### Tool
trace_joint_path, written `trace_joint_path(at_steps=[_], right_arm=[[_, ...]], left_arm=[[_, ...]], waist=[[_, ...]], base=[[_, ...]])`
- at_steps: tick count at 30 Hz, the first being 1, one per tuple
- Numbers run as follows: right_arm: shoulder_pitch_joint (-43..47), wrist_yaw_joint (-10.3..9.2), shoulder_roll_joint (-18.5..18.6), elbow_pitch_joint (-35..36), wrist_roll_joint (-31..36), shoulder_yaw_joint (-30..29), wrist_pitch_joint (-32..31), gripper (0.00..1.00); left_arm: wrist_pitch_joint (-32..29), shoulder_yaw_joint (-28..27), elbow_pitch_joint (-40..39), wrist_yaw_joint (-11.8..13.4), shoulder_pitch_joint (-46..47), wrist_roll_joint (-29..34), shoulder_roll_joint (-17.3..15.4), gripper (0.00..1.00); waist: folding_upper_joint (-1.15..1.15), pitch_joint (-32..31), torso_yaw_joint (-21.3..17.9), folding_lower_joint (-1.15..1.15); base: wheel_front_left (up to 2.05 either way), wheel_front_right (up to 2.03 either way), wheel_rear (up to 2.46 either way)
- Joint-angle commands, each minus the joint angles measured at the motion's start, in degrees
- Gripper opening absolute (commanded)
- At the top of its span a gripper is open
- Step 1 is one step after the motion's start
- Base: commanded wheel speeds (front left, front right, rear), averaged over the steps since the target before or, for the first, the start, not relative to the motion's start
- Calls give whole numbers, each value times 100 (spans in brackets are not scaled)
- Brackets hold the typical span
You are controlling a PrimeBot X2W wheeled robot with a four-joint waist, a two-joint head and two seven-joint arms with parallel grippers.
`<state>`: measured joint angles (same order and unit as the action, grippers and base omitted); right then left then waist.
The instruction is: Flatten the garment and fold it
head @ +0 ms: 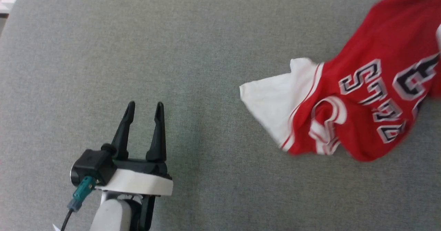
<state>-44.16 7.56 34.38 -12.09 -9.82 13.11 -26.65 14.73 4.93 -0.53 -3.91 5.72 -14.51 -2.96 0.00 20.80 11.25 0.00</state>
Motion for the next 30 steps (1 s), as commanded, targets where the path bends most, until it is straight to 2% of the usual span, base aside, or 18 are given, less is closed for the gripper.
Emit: trace_joint_path(at_steps=[1,7,16,17,18,19,24,27,30], right_arm=[[-437,-8,130,70,114,74,-37,0],[-1052,-8,211,-361,216,297,-120,0],[-948,-8,-10,-1254,151,463,-6,0],[-959,-8,-15,-1323,157,470,25,16],[-977,-8,-15,-1381,178,470,51,38],[-998,-8,-18,-1411,208,474,91,100],[-1034,-8,-116,-1382,149,356,427,100],[-850,-8,-279,-1169,52,-20,785,100],[-375,-8,-555,-782,121,-657,1181,100]], left_arm=[[27,31,-44,36,179,-48,8,100],[27,153,-13,30,366,-159,8,100],[27,312,22,65,599,-279,8,100],[27,306,32,73,610,-274,8,100],[27,293,42,79,612,-259,8,100],[27,274,47,83,609,-238,8,100],[27,190,70,76,508,-141,8,100],[27,141,75,75,396,-86,8,100],[27,44,59,87,217,2,8,100]], waist=[[0,242,153,0],[0,652,439,0],[0,908,658,0],[0,889,648,0],[0,855,626,0],[0,808,594,0],[0,421,395,0],[0,124,258,0],[0,-150,77,0]], base=[[0,0,0],[0,0,0],[0,0,0],[0,0,0],[0,0,0],[0,0,0],[0,0,0],[0,0,0],[0,0,0]])
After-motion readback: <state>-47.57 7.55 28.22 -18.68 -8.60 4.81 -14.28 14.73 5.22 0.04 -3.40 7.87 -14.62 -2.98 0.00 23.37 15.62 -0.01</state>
